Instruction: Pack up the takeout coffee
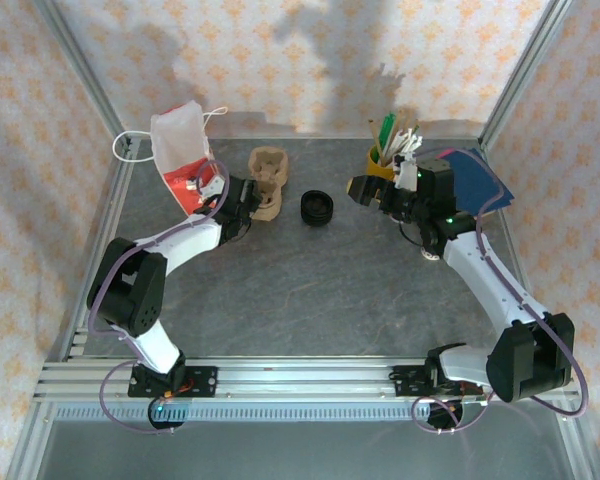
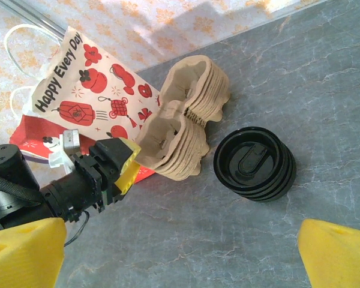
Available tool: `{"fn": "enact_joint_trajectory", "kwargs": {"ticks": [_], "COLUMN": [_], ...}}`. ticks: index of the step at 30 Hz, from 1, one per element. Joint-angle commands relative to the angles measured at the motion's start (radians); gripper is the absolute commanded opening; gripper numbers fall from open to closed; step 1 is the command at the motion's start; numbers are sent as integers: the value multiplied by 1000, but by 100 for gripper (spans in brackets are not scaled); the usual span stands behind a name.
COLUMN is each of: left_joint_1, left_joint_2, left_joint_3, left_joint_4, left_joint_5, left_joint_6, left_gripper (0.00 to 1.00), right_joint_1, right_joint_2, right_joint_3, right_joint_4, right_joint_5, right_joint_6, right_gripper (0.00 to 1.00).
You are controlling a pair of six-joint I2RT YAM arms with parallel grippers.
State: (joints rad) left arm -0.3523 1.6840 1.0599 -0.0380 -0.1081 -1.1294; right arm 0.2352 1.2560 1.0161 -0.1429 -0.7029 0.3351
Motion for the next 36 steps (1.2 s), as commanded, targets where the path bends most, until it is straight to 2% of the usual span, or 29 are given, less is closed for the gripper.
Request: {"fn": "enact_joint_trajectory", "kwargs": {"ticks": [1,5,18,32,36], "left_joint_1": [7,9,14,22,22], "left_joint_2": [14,18,24,-38,-66], "left_joint_3": [29,31,12,-19,-25], "left_joint_4": [18,29,100,176,200], "left_joint_5": [7,11,43,54,65], "left_joint_6": [6,12,12,14,17], "left_gripper": [43,37,31,4,0], "right_joint_1": [5,6,4,4,4], "right_joint_2": [4,2,-10,-27,-32], "right_joint_3": [33,29,18,15,16], "right_joint_4": [-2,-2,-9,-15,-13], "right_joint_5": [19,19,28,39,40], "right_joint_6": [-12,-13,-10,-6,-6], "right_gripper": [98,98,98,98,98]}}
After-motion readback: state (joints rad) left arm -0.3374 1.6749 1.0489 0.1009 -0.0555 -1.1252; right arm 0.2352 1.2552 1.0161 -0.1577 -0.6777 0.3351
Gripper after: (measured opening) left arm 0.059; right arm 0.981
